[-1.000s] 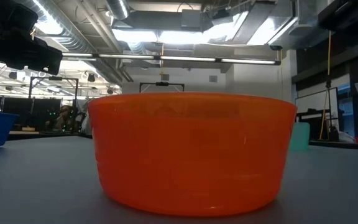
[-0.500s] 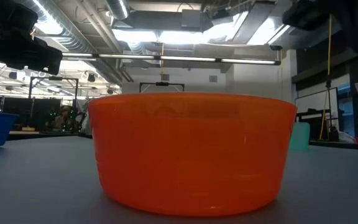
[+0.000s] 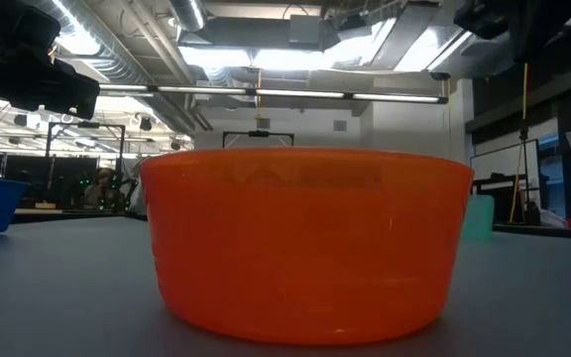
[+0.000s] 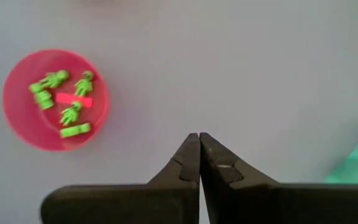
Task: Sort Halloween decoration
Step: Return to Home Position
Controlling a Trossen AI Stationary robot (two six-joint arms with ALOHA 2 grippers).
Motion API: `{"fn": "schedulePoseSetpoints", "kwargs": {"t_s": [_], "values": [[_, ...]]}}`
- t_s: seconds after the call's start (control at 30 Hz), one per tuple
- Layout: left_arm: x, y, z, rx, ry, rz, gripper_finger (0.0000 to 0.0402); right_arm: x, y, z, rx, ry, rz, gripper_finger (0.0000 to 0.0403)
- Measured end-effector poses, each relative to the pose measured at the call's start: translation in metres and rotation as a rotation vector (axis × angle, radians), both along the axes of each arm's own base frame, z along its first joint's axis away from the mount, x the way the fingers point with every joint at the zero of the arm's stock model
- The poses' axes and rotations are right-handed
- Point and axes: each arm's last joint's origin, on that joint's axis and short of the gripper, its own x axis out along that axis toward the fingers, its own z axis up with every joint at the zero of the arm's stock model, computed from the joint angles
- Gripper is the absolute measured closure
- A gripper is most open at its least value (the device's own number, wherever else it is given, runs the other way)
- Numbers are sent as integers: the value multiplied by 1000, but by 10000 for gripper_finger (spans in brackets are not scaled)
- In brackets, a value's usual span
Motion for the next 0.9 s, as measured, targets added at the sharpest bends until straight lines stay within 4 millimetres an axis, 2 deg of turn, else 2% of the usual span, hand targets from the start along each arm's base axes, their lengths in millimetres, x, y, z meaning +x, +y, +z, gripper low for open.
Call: {"fn": "schedulePoseSetpoints", "kwargs": {"t_s": [0.2, 0.53, 0.7, 0.9], "values": [[0, 0, 0, 0, 0, 0, 401, -33, -28, -9, 48, -146, -71, 401], [0, 0, 0, 0, 0, 0, 401, -87, -62, -47, 129, -302, -184, 400], [0, 0, 0, 0, 0, 0, 401, -114, -72, -43, 192, -421, -262, 400], [0, 0, 0, 0, 0, 0, 401, -138, -79, -24, 248, -697, -295, 400]]}}
